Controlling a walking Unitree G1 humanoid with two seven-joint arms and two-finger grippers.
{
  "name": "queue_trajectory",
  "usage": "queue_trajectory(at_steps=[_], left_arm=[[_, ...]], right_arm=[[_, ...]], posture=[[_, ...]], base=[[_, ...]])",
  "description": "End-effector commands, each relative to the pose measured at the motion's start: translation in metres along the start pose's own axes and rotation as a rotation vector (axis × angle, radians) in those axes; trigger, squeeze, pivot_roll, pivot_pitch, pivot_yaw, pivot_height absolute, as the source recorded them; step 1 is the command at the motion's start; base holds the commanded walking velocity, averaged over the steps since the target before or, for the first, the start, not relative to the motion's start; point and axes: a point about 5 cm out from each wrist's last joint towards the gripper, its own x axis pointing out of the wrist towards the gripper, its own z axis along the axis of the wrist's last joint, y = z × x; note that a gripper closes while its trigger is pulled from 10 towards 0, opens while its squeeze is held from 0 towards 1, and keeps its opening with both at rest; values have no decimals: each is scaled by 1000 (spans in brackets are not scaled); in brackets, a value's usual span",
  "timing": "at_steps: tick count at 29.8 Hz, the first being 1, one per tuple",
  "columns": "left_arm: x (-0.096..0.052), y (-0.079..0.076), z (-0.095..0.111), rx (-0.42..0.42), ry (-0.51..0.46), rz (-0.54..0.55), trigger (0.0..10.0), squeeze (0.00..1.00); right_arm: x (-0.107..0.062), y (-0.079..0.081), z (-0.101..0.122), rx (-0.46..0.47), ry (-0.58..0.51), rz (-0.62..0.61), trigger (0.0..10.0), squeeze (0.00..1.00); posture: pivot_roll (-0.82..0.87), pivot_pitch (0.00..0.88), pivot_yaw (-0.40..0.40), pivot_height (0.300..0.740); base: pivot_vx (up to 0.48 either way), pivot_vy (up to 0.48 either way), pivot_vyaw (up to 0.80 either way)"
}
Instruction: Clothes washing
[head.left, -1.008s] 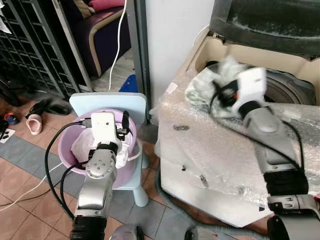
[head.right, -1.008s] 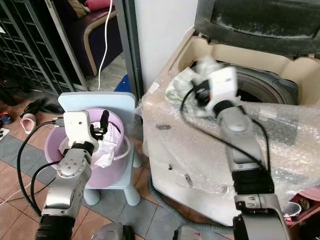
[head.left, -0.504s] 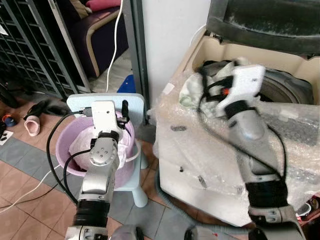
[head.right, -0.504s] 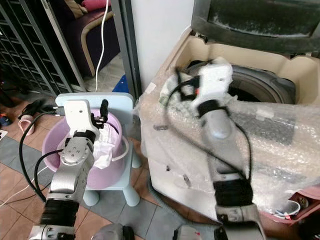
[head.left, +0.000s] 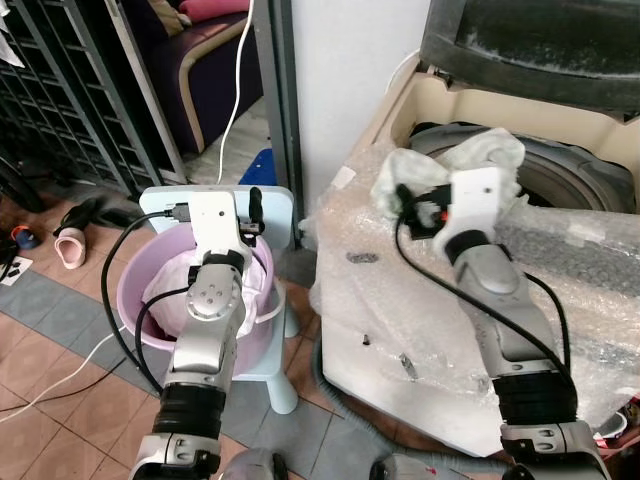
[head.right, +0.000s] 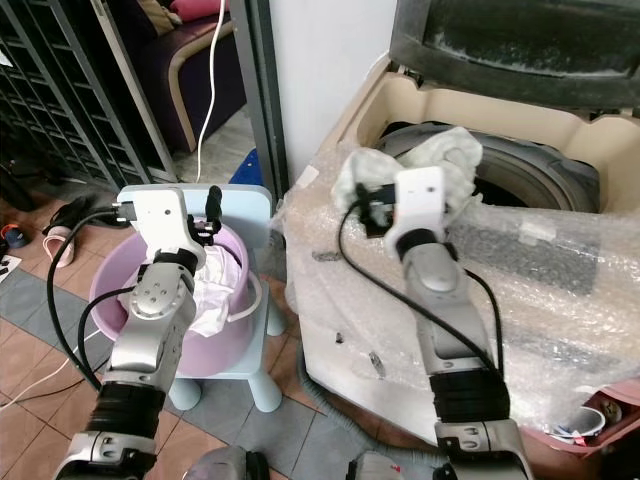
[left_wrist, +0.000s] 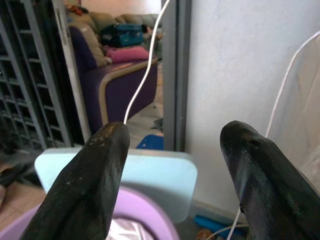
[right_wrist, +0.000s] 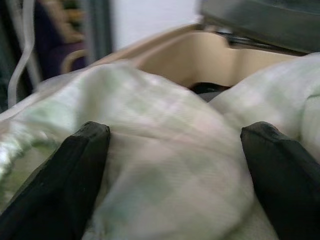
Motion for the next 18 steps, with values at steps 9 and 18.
queue_trajectory(at_steps=[9, 18], left_arm=[[-6, 14, -2, 12, 7, 45, 10000, 0], [-15, 5, -2, -31, 18, 41, 10000, 0]], right_arm=[[1, -42, 34, -159, -172, -278, 10000, 1000], [-3, 18, 68, -89, -369, 29, 10000, 600]], posture=[[-83, 0, 55, 740], [-83, 0, 39, 740]], base=[[0, 0, 0], [0, 163, 0]])
